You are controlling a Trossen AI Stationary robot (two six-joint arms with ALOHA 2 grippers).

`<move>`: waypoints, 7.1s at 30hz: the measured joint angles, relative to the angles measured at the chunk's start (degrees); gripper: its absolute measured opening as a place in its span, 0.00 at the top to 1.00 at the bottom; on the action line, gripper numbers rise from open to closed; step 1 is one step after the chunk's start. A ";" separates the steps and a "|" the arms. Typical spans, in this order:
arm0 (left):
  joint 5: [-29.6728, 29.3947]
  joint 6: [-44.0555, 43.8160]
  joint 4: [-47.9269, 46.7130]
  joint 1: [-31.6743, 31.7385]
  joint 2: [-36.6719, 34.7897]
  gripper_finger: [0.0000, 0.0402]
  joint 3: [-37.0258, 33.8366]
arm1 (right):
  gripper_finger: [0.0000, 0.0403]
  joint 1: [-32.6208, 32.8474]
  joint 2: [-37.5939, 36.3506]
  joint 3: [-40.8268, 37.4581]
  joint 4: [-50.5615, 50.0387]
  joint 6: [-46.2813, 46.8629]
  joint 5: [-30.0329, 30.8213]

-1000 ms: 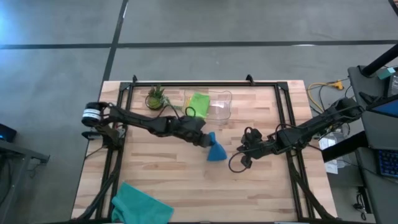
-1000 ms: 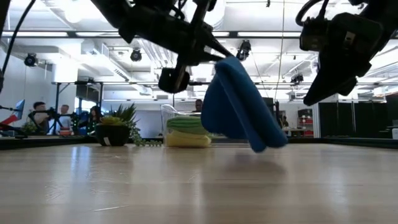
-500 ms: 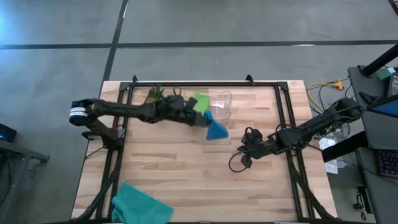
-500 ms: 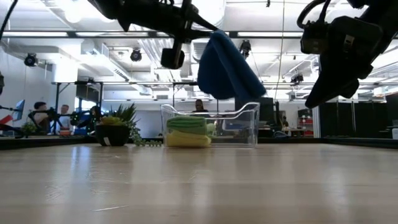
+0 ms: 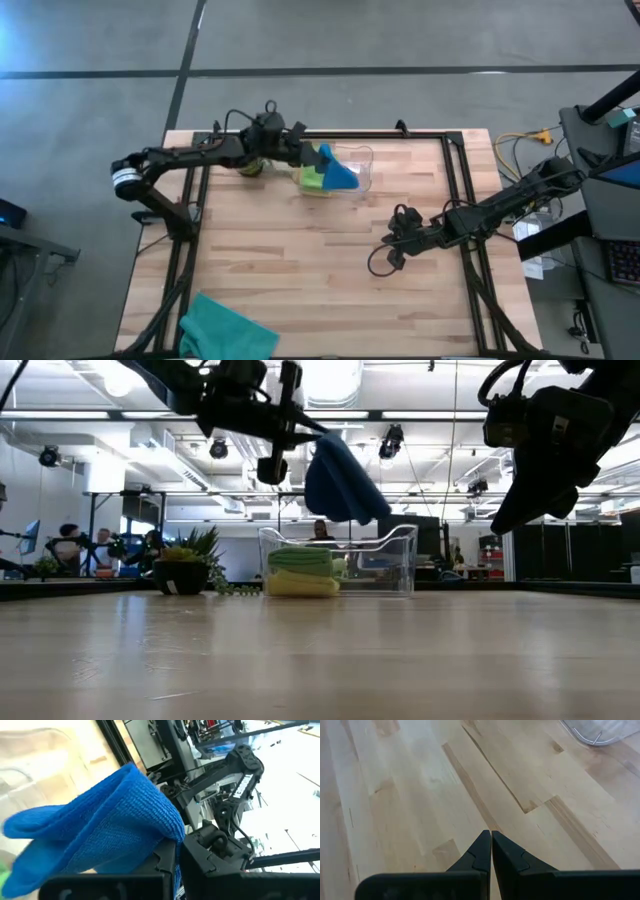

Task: Fold microfiber towels
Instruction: Fold the blue microfiber towel

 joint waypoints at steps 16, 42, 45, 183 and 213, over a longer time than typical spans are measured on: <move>15.59 8.54 -3.78 8.73 16.75 1.00 12.50 | 0.98 0.00 0.00 -0.09 -0.24 5.10 0.00; 2.89 40.14 -53.79 13.96 15.25 1.00 21.68 | 0.98 0.00 -0.07 0.80 0.10 9.27 -0.28; 5.22 40.00 -53.50 13.87 14.97 1.00 23.59 | 0.98 0.00 -0.07 1.02 0.06 9.27 -0.07; 1.19 26.95 -32.97 -16.98 -2.73 1.00 27.78 | 0.96 -9.86 9.89 34.73 -3.72 -33.56 -10.80; -6.51 35.33 -45.92 -19.53 -11.00 1.00 16.68 | 0.97 -4.70 19.11 17.51 16.70 -7.08 -33.62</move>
